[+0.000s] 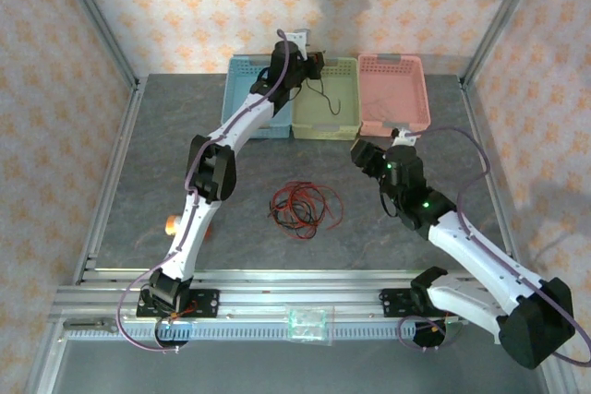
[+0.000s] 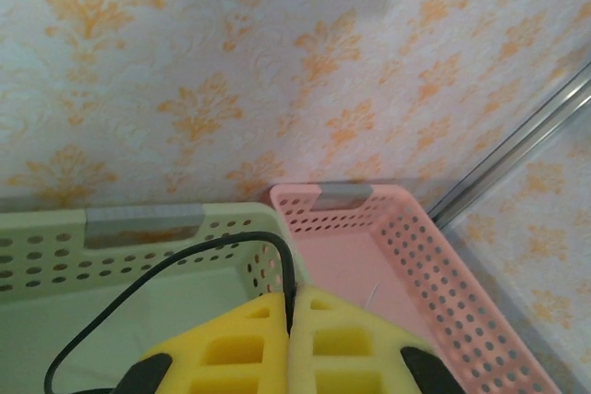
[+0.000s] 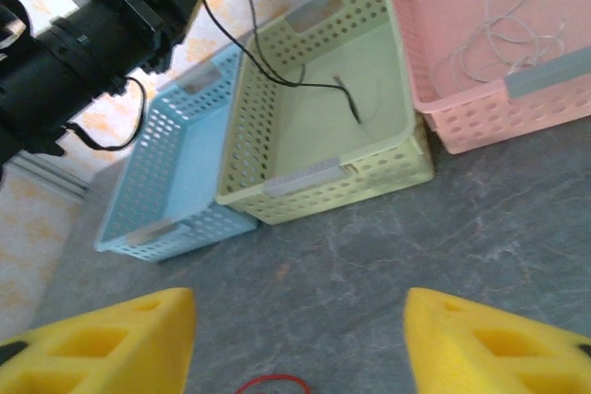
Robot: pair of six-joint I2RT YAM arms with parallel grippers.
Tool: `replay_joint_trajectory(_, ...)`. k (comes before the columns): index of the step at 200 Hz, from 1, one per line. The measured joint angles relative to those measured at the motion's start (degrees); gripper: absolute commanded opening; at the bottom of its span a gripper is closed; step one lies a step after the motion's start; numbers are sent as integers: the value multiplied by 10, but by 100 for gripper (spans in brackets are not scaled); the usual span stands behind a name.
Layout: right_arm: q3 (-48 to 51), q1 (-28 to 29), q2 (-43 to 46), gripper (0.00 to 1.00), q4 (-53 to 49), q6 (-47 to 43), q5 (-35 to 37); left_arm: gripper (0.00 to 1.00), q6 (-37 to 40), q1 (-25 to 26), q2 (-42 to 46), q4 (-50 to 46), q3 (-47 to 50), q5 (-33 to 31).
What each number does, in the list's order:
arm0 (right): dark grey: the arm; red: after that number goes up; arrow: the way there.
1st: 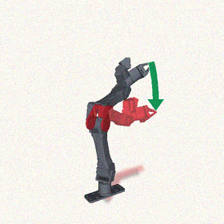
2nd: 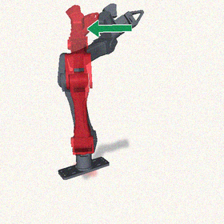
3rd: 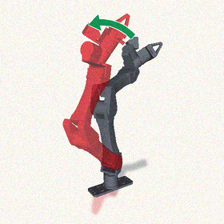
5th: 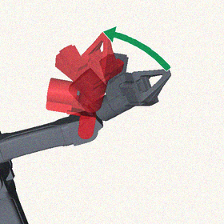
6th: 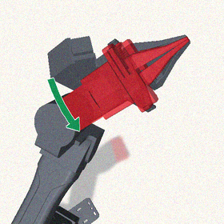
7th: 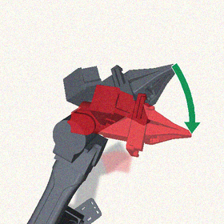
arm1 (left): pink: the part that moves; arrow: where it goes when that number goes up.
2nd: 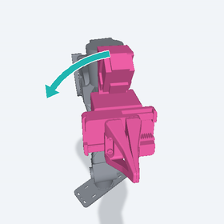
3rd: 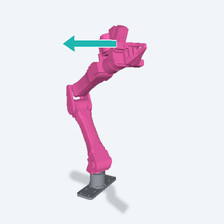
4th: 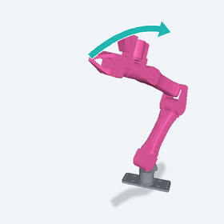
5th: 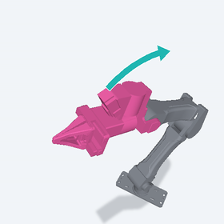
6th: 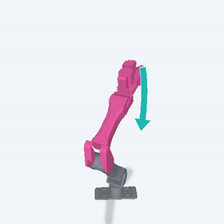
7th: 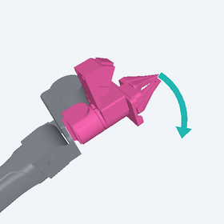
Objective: Untangle the cables
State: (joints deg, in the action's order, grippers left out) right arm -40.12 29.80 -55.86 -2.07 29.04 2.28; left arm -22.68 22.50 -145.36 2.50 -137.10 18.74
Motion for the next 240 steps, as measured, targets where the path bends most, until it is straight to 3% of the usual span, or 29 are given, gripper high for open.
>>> replay_joint_trajectory(23,-17,0,-30,85,-26,13,9,40,-1,0,-1,-11,0,-17)
replay_joint_trajectory(48,-29,-1,-45,100,-45,25,14,80,9,0,-1,-30,1,-35)
replay_joint_trajectory(61,-31,-3,-43,100,-51,36,19,91,14,0,0,-43,2,-41)
replay_joint_trajectory(76,-36,-8,-41,100,-59,39,29,98,14,0,10,-53,18,-43)
replay_joint_trajectory(131,-49,-11,-45,90,-76,-4,39,99,6,4,147,-115,124,-87)
replay_joint_trajectory(187,-83,3,-112,79,-98,-28,11,99,7,30,422,-80,417,-107)
replay_joint_trajectory(240,-131,35,-207,64,-155,10,-16,94,8,40,582,-73,687,-127)
